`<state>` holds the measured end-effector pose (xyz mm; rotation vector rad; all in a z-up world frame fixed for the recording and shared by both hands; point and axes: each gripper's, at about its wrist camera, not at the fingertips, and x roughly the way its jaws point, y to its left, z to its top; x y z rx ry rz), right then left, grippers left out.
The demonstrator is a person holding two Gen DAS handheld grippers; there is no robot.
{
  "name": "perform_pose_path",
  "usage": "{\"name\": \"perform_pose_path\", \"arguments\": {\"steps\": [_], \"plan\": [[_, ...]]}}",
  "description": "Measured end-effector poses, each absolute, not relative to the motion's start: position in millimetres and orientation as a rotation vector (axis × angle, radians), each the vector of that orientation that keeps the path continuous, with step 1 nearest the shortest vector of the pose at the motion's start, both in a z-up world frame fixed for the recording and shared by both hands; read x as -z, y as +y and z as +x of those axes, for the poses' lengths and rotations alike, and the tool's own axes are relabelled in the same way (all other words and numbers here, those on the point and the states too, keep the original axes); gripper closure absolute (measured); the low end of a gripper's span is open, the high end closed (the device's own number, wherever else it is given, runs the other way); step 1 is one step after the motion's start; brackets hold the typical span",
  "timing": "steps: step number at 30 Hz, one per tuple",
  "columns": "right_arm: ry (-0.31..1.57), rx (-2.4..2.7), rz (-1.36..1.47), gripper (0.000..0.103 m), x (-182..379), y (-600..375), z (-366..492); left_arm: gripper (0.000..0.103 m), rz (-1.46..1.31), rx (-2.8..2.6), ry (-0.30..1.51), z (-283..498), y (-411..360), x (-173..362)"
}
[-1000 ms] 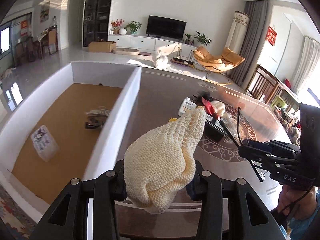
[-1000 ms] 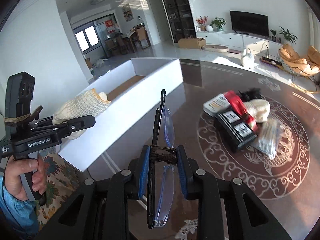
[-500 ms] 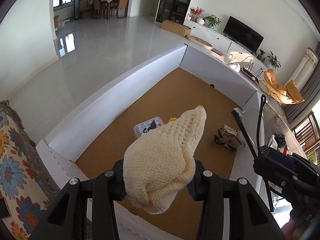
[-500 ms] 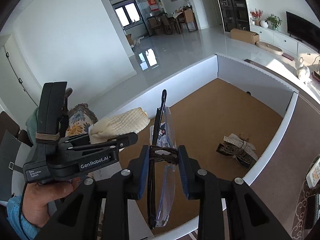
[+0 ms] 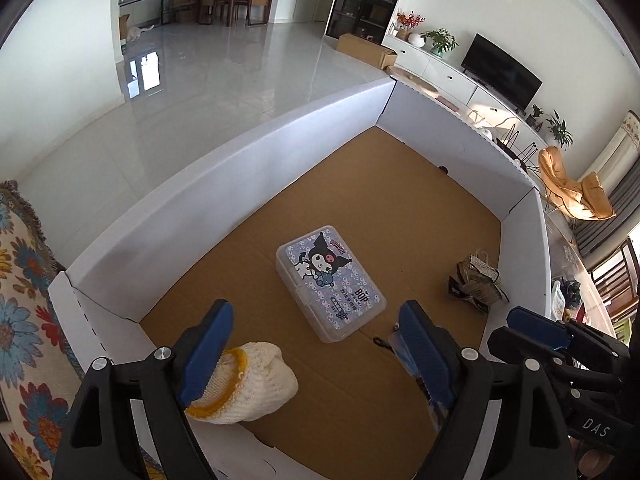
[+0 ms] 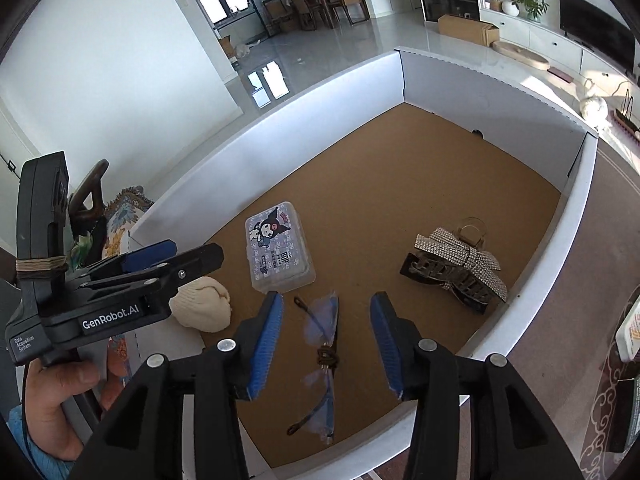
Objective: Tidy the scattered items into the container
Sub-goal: 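Carry the glove with the left gripper into the container and release while the right drops the glasses there, then bring both open grippers back over the table toward the remaining items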
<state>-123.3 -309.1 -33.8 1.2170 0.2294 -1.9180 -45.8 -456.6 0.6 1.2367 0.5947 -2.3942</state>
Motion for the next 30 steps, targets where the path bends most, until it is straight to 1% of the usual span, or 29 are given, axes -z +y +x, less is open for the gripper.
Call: {"name": "perform_pose_path", "arguments": {"steps": [10, 13, 15, 17, 19, 21, 23, 25, 30], "plan": [[0.226, 1.923, 1.223, 0.056, 39.2, -299.9, -120.2, 0.019, 1.24, 2.401, 0.522, -46.4, -431.7, -4.5], [0.199, 1.957, 1.164, 0.056, 29.7, -284.1, -118.0, 0.019, 1.166, 2.405, 0.52, -39.2, -419.0, -13.8], [0.17, 2.003, 1.1, 0.056, 17.9, -262.9, -116.1, 0.019, 1.075, 2.447, 0.509, -29.8, -400.8, -30.0], [0.155, 2.071, 1.03, 0.055, 5.9, -230.7, -113.1, 0.019, 0.982, 2.509, 0.471, -20.0, -372.7, -49.6], [0.14, 2.129, 0.997, 0.049, 0.5, -191.4, -110.8, 0.019, 0.921, 2.601, 0.441, -14.4, -335.9, -65.2], [0.147, 2.19, 0.982, 0.048, 0.7, -145.9, -105.1, 0.017, 0.906, 2.715, 0.404, -12.9, -292.5, -74.9], [0.182, 2.271, 0.974, 0.048, 7.5, -97.8, -95.6, 0.013, 0.94, 2.831, 0.349, -15.7, -244.7, -76.3], [0.208, 2.348, 0.992, 0.048, 20.2, -47.5, -84.0, 0.002, 0.998, 2.939, 0.326, -19.5, -198.4, -66.8], [0.249, 2.528, 1.104, 0.047, 65.3, 74.1, -55.3, 0.002, 1.255, 3.108, 0.304, -41.7, -97.8, -7.3]]}}
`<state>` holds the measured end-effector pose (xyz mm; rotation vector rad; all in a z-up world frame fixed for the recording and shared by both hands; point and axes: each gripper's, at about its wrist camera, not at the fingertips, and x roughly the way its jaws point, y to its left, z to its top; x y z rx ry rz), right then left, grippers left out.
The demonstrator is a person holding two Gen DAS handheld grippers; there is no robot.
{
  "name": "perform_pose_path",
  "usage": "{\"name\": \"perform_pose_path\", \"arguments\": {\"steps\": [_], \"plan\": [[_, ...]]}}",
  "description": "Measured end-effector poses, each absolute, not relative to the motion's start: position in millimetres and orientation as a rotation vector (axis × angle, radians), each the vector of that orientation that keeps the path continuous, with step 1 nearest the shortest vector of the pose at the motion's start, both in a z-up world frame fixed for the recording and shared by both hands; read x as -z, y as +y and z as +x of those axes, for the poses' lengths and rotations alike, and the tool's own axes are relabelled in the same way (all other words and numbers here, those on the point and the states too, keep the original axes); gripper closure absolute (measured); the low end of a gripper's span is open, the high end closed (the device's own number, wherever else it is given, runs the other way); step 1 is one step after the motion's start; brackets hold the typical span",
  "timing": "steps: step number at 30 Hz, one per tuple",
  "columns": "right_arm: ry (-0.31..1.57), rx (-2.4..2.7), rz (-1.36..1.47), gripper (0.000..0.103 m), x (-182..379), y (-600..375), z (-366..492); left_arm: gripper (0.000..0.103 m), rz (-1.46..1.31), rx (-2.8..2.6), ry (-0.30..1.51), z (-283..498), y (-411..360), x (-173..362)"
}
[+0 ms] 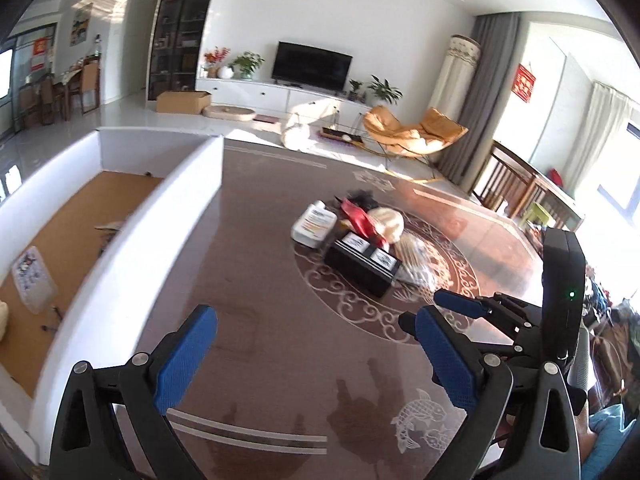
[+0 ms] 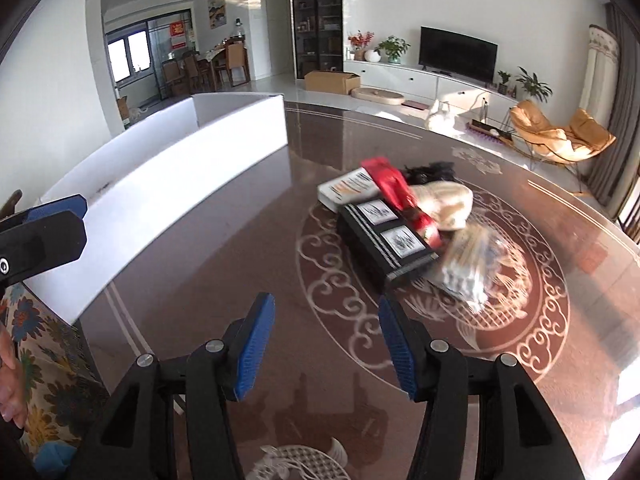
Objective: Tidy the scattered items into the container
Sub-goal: 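Bring both open grippers back over the table toward the remaining items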
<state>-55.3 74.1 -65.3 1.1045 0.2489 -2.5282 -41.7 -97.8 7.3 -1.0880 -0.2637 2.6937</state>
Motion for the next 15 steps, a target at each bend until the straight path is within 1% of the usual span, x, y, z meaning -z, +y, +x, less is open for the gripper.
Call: {"name": "perform_pose_path", "arguments": {"steps": [3, 6, 8, 15], "plan": [[0.248, 2.599, 1.185, 0.047, 86.4, 126.3, -43.5, 0.002, -1.149, -2.565, -0.225, -56.9, -56.2, 31.8], [0.227, 2.639, 1.218, 0.047, 98.9, 157.5, -32.5, 0.002, -1.207, -2.533, -0.115, -69.1, -27.9, 58.4], [0.227, 2.654, 1.226, 0.047, 103.9, 166.3, -29.1, 0.002, -1.212, -2.523, -0.063, -74.0, -17.1, 67.7], [0.135, 2.652, 1.289, 0.047, 118.8, 171.7, -40.7, 0.002, -1.248, -2.51, -0.004, -92.5, -4.8, 80.0]]}}
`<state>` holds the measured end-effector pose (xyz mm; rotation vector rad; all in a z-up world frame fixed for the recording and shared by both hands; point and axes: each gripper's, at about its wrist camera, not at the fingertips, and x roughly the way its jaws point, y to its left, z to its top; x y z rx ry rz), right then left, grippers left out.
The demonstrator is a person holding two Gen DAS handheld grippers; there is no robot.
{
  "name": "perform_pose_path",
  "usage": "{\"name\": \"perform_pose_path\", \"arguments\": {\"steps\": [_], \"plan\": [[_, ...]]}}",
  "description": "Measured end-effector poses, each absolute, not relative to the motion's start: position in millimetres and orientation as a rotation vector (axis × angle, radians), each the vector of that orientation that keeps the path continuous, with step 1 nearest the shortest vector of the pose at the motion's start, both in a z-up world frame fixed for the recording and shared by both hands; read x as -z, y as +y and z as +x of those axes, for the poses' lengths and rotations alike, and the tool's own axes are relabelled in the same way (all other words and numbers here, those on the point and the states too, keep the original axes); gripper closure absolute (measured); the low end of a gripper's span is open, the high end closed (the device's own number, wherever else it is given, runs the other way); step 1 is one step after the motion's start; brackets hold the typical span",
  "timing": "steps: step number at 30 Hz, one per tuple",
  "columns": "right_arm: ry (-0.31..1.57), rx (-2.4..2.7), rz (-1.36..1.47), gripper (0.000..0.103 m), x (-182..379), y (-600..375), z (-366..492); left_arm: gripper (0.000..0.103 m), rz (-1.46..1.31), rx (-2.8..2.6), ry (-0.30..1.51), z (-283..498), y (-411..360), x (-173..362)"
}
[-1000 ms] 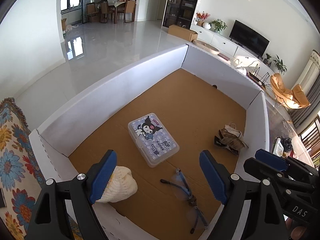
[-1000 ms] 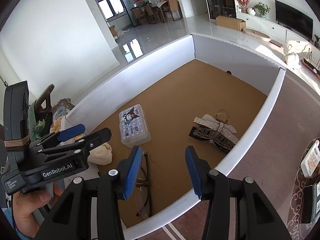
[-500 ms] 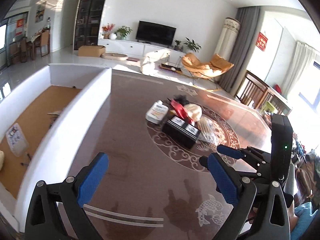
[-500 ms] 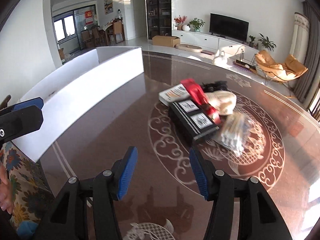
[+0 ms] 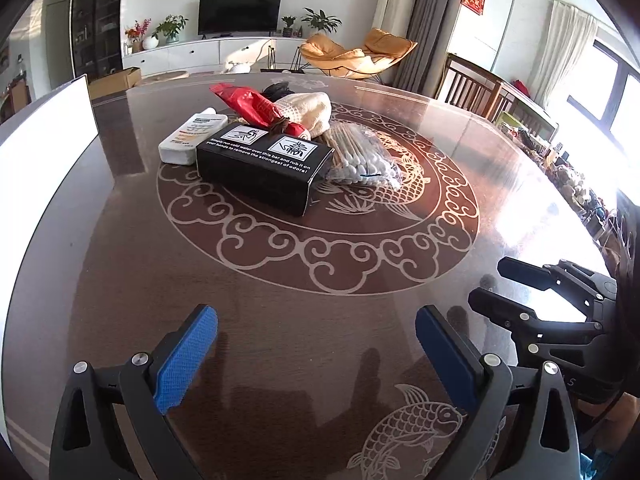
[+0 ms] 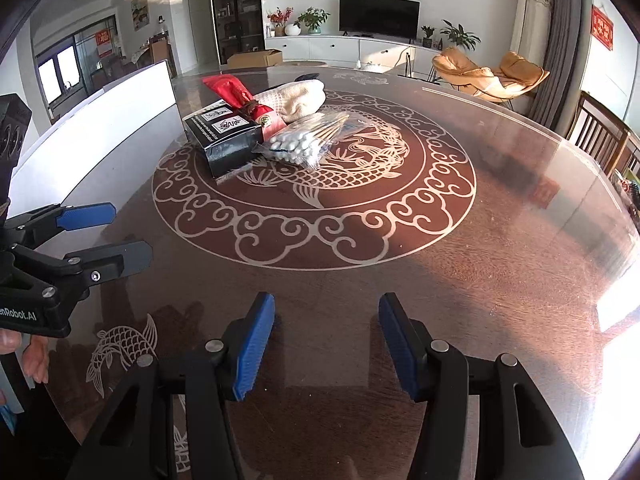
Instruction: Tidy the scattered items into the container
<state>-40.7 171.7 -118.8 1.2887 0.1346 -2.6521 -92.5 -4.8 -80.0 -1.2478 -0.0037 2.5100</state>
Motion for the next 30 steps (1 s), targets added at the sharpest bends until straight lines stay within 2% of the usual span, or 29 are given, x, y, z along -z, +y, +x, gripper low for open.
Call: {"name": "perform_pose_path", "arguments": {"steps": [6, 22, 30], "plan": [[0.138, 2.659, 1.282, 0.044, 121.1, 166.2, -43.1, 0.002, -1.246, -2.522, -0.042, -95.6, -11.7, 85.5], [0.124, 2.666, 1.279, 0.04, 122.7, 163.8, -43.0, 0.0, -1.278, -2.537, 0.076, -98.4, 0.4, 87.3], [0.124, 2.666, 1.279, 0.04, 122.6, 163.6, -43.0, 0.0, -1.274, -2.536, 0.062, -99.2, -1.2, 87.6]]}}
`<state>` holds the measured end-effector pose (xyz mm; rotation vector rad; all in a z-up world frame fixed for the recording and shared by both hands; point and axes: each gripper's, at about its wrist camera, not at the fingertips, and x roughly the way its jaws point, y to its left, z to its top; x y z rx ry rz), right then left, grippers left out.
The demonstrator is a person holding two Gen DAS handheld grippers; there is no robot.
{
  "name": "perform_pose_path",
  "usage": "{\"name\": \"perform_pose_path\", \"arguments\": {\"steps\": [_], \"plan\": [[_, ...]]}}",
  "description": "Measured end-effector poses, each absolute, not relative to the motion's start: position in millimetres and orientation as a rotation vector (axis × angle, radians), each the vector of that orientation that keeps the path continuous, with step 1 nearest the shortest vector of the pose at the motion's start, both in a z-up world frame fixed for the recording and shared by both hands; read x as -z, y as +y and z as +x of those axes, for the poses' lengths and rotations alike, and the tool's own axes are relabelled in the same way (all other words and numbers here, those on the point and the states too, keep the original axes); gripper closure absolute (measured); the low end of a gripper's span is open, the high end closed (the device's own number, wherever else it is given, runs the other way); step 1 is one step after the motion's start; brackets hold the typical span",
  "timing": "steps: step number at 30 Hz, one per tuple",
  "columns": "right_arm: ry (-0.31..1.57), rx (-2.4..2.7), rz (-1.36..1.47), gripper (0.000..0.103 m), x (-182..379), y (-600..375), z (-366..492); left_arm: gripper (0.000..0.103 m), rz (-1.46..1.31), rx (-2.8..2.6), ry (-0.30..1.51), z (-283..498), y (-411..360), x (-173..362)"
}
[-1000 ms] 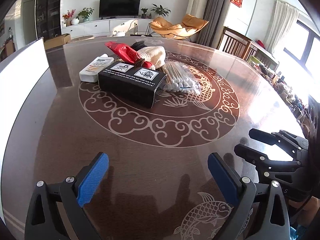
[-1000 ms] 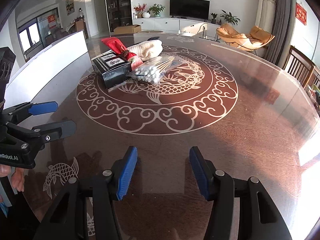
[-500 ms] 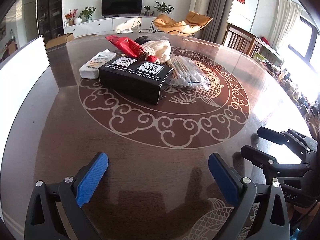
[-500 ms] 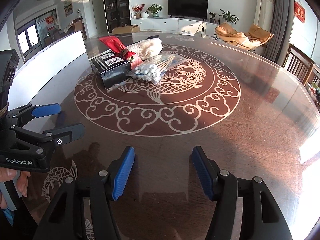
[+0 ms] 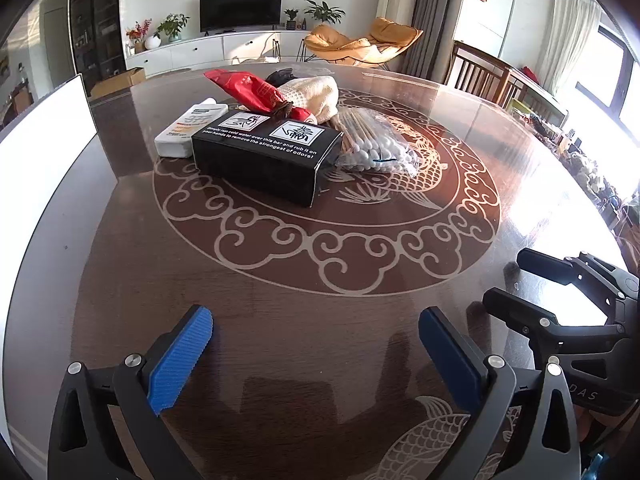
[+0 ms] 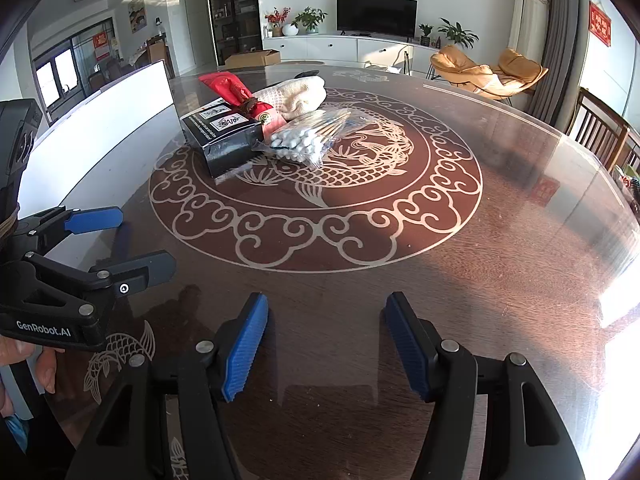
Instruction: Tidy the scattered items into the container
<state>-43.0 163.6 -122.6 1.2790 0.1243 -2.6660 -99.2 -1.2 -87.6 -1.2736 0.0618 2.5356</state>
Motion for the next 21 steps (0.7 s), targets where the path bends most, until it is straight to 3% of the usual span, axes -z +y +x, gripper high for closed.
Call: {"name": "perform_pose_path", "arguments": {"steps": [21], "plan": [[0.125, 2.667, 1.279, 0.04, 122.5, 164.1, -42.5, 0.0, -1.264, -2.533, 0.032, -99.0, -3.7, 87.2]]}}
